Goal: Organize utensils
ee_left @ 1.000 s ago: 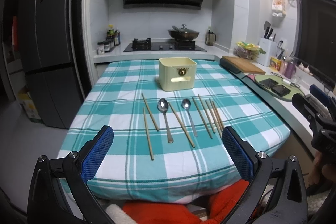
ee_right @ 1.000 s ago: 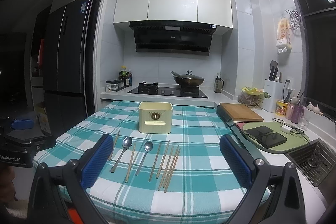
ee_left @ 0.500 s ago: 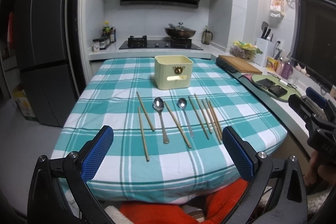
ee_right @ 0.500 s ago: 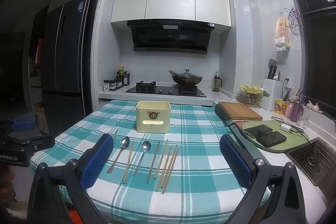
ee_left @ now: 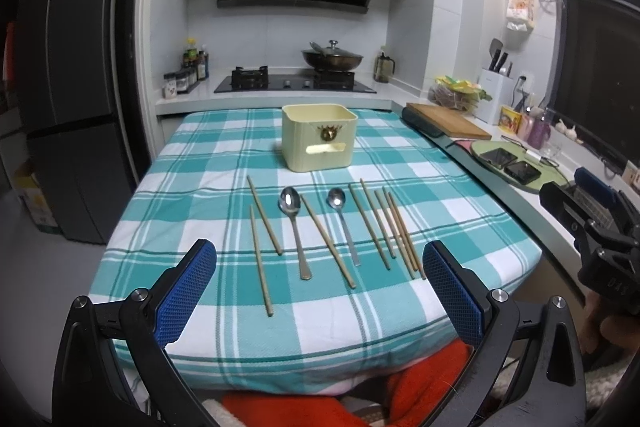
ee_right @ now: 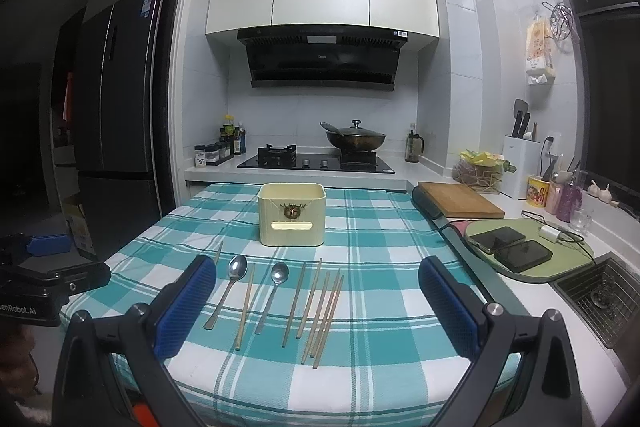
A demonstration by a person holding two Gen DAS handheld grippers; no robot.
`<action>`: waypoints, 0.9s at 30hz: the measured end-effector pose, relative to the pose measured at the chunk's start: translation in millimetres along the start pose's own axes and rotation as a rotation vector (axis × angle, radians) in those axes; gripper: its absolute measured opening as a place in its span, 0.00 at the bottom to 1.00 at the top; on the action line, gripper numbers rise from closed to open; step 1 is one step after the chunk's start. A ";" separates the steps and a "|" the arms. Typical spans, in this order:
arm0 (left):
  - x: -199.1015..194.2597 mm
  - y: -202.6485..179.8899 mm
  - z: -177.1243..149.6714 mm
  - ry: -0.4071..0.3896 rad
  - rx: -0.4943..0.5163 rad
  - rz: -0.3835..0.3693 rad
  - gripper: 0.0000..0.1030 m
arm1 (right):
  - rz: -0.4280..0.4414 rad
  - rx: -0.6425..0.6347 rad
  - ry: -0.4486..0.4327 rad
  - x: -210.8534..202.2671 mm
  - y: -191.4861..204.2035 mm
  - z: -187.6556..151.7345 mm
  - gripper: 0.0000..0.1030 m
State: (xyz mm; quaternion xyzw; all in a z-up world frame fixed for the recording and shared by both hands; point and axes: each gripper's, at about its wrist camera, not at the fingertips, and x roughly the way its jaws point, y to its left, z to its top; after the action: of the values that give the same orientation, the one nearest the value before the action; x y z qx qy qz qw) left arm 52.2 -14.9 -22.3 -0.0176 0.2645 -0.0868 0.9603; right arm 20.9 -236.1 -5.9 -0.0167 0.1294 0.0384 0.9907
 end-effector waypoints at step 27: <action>37.5 15.3 -0.1 0.105 -0.021 0.058 1.00 | -0.051 0.058 0.081 30.1 -19.9 -13.9 1.00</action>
State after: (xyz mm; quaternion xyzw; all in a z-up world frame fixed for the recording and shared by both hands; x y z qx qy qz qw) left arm 86.3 -6.5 -42.6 -0.0153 0.3159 -0.0569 0.9469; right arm 47.9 -254.4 -26.6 0.0070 0.1702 0.0085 0.9854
